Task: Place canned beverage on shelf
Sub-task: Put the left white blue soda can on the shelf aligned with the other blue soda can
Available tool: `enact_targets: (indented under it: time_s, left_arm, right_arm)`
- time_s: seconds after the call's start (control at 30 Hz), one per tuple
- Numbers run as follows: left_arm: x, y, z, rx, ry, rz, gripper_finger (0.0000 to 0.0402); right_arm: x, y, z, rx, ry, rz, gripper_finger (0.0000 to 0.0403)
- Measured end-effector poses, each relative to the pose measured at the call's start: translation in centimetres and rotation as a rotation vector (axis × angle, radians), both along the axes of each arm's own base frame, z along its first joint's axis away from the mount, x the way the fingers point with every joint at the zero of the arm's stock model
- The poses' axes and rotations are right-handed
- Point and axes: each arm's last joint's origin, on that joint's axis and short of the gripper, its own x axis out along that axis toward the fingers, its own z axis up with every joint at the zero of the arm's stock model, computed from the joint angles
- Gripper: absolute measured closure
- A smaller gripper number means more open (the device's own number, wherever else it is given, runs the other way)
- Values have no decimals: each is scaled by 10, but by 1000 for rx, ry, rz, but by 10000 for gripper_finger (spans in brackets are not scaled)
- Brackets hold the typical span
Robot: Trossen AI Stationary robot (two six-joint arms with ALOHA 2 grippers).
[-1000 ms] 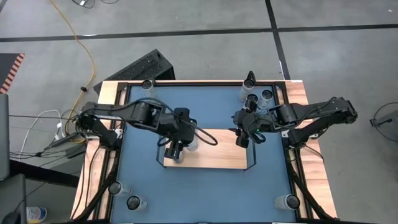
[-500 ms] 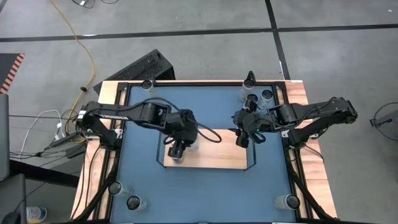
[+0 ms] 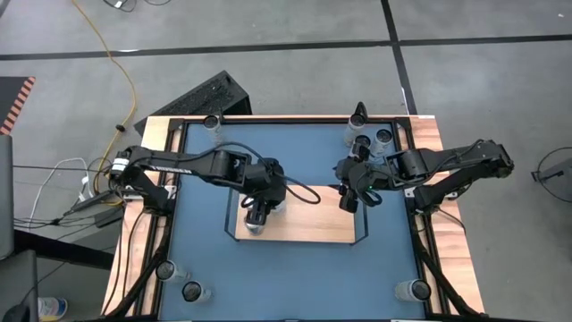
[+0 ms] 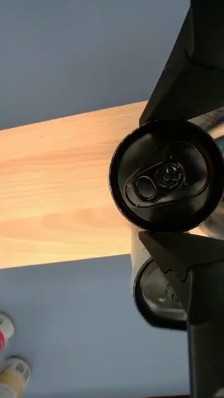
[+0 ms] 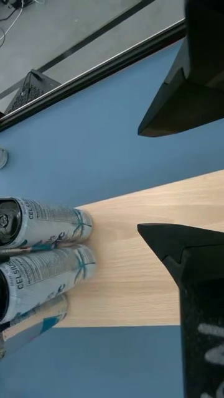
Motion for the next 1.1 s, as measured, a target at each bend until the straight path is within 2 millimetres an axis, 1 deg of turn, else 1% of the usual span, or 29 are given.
enact_targets:
  time_s: [0.13, 0.43, 0.6, 0.73, 0.9, 1.1]
  left_arm:
    - [0, 1, -5, 8, 14, 0, 168]
    - [1, 14, -5, -9, 10, 35, 168]
    - [2, 14, -5, -22, -1, 38, 168]
    - [1, 13, -5, -28, 11, 42, 154]
    - [1, 12, -5, -27, 9, 41, 152]
    - [0, 11, -6, -71, 20, 23, 148]
  right_arm:
    - [0, 0, 0, -1, 5, 0, 184]
    - [0, 0, 0, 0, 4, 0, 184]
    - [0, 0, 0, 0, 5, 0, 184]
    - [0, 0, 0, 0, 4, 0, 184]
    - [0, 0, 0, 0, 4, 0, 184]
    - [0, 0, 0, 0, 4, 0, 184]
